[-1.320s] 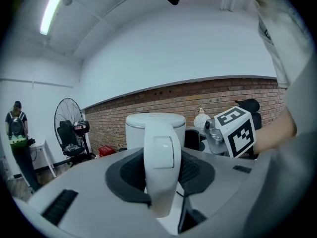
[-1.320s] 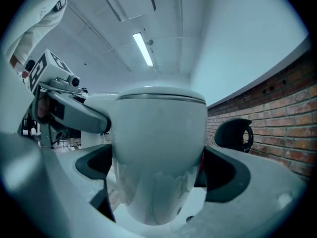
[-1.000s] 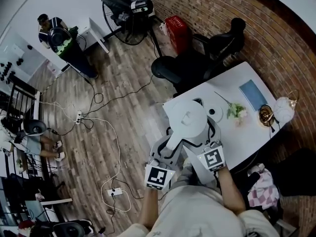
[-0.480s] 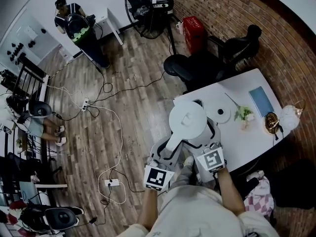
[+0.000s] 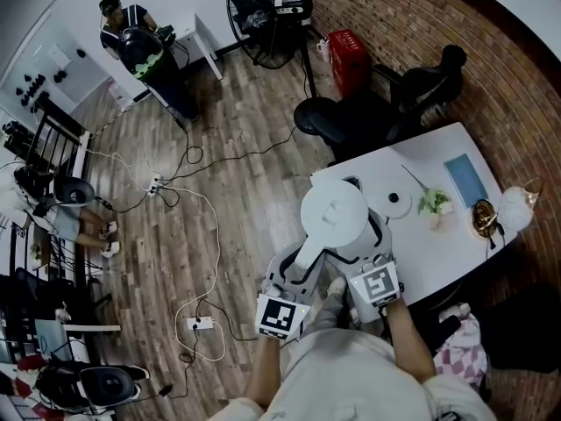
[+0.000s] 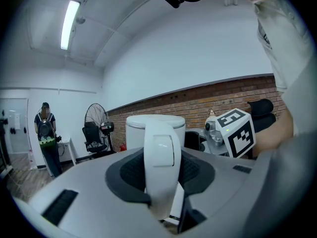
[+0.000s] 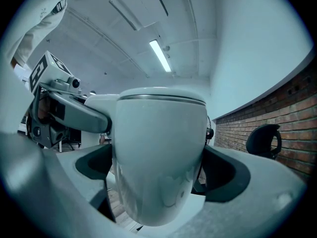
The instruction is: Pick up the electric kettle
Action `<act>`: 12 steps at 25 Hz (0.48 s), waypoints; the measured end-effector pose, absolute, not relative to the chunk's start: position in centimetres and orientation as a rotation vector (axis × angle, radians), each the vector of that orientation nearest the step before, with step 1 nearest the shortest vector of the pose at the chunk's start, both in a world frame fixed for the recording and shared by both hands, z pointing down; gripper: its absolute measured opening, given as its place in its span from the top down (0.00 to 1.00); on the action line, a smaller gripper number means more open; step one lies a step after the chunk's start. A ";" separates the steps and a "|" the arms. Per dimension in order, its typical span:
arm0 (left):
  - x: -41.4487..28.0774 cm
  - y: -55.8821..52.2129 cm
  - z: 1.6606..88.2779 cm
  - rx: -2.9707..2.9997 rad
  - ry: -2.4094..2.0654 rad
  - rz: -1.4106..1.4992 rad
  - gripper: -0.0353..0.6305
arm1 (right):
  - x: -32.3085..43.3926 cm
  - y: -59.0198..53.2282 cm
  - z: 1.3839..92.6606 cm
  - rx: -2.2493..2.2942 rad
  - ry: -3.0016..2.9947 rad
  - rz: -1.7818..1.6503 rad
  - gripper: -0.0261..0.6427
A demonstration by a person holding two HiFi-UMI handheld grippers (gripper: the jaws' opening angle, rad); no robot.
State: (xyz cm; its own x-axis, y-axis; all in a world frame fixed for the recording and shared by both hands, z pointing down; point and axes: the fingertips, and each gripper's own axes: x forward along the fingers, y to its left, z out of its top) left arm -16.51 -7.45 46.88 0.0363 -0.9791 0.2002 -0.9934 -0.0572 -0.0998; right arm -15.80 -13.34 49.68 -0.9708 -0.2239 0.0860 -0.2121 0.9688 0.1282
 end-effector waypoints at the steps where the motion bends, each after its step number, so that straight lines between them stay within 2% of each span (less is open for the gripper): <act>1: -16.5 -7.5 46.8 2.214 -2.109 0.332 0.75 | -15.8 -13.4 49.7 0.337 -3.018 -0.177 0.11; 12: -16.3 -8.6 46.7 2.242 -2.082 0.346 0.75 | -15.4 -14.5 49.7 0.374 -3.019 -0.160 0.11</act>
State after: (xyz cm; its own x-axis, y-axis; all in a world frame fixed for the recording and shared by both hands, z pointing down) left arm -16.27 -8.58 46.65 0.0610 -0.9768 0.2055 -0.9908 -0.0842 -0.1062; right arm -15.43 -14.45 49.66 -0.9653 -0.2479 0.0818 -0.2378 0.9644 0.1157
